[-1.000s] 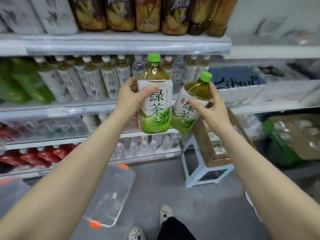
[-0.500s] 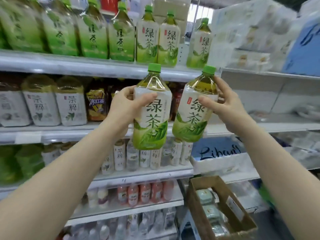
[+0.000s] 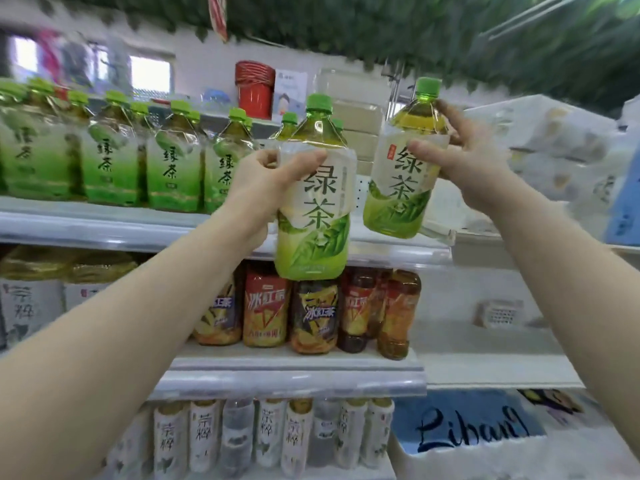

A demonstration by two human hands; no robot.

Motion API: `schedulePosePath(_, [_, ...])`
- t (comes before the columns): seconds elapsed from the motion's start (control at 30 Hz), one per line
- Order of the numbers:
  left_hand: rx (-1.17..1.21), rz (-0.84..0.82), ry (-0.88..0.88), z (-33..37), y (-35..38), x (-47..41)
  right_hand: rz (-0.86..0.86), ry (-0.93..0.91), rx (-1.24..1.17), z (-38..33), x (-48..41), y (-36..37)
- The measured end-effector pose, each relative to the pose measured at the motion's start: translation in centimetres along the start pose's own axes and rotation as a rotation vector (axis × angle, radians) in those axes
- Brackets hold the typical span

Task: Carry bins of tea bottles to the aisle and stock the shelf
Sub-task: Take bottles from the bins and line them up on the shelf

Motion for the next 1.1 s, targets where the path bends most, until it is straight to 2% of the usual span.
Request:
schedulePosePath(0.37, [-0.025, 0.093, 0.121, -1.1, 1.8, -8.2, -0.191, 0.027, 0.007, 7.1, -7.3, 3.8])
schedulePosePath(0.5, [-0.064, 0.1, 0.102, -2.4, 2.2, -10.0, -0.181, 0.019, 0.148, 7.5, -7.8, 3.3])
schedulePosePath(0.67, [-0.04, 0.106, 0.066, -4.0, 2.6, -11.6, -0.053, -0.035, 0.397, 7.0, -8.6, 3.3])
schedulePosePath(0.73, [-0.036, 0.094, 0.059, -4.6, 2.7, -12.1, 0.069, -0.043, 0.43, 7.1, -8.7, 2.8])
schedulePosePath(0.83, [-0.044, 0.077, 0.043, -5.1, 2.9, -12.7, 0.339, 0.002, 0.417, 7.5, -9.0, 1.4])
schedulePosePath(0.87, [-0.049, 0.075, 0.035, -5.2, 2.9, -13.0, 0.341, 0.06, 0.48, 7.9, -9.4, 1.1])
schedulePosePath(0.93, [-0.064, 0.07, 0.023, -5.5, 2.8, -13.6, 0.191, 0.193, 0.523, 8.5, -10.3, 1.3])
schedulePosePath(1.0, [-0.112, 0.053, 0.036, -5.9, 2.8, -14.0, 0.05, 0.306, 0.395, 9.0, -11.0, 1.8])
schedulePosePath(1.1, [-0.138, 0.019, 0.025, -6.5, 3.0, -14.1, -0.014, 0.391, 0.325, 9.3, -11.4, 1.8])
Point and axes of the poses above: each hand's wrist, its own x-axis away from the middle knuckle, its own y-axis out of the palm, z = x × y, the point moved 1 cm from there along -x, towards the middle knuckle, and after that the axes turned 8 degrees about x, right-handed, at the moved point
